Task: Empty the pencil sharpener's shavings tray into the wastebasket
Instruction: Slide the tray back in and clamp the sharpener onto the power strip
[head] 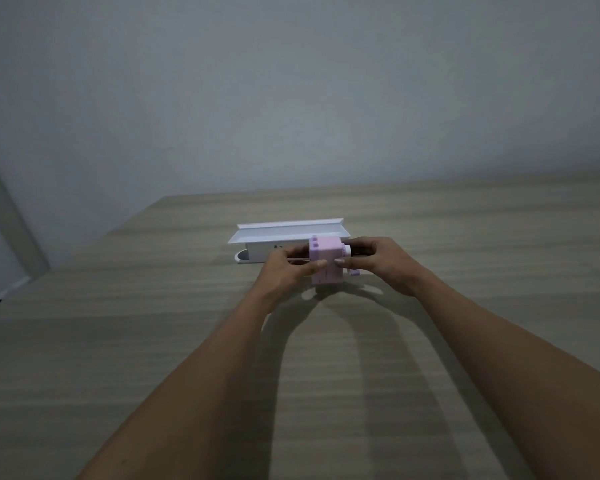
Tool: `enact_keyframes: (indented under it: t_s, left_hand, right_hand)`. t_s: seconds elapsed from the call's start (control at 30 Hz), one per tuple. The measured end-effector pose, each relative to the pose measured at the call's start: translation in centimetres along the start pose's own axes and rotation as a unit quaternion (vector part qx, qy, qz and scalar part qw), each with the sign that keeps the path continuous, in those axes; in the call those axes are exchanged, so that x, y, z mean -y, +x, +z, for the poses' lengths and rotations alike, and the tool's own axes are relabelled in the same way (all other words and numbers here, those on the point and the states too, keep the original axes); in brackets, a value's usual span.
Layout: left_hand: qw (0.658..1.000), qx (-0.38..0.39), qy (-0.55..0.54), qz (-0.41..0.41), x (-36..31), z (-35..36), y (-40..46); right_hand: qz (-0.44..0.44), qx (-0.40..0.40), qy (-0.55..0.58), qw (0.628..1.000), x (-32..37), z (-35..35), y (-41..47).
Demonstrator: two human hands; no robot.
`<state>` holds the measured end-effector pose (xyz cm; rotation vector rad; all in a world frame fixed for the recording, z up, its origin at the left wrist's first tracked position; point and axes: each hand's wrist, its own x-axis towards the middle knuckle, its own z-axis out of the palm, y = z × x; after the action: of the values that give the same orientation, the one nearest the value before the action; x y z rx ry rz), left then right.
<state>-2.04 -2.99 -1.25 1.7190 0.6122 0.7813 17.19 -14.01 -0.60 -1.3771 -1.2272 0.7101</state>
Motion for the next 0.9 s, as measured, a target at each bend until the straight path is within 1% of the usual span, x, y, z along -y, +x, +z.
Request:
enact_keyframes:
  t_s: [0.1, 0.3, 0.67, 0.77, 0.9]
  left_hand:
    - [1.0, -0.013, -0.007, -0.02, 1.0, 0.1, 1.7]
    - [0.999, -0.043, -0.009, -0.029, 2.8, 0.9, 4.1]
    - [0.997, -0.063, -0.037, -0.034, 3.6, 1.7, 5.9]
    - [0.997, -0.064, -0.024, -0.034, 3.7, 1.8, 6.0]
    - [0.997, -0.055, 0.018, -0.043, 3.5, 1.5, 6.4]
  right_hand:
    - [0.008, -0.005, 0.012, 1.0, -1.4, -0.2, 1.7]
    - [0.015, -0.014, 0.044, 0.999, -3.4, -0.8, 3.3]
    - [0.014, -0.04, 0.028, 0.999, -5.1, -1.3, 5.1]
    - [0.017, -0.047, 0.013, 0.999, -4.9, -1.2, 5.0]
    - [0.016, -0.086, -0.017, 0.996, -4.4, -1.2, 4.7]
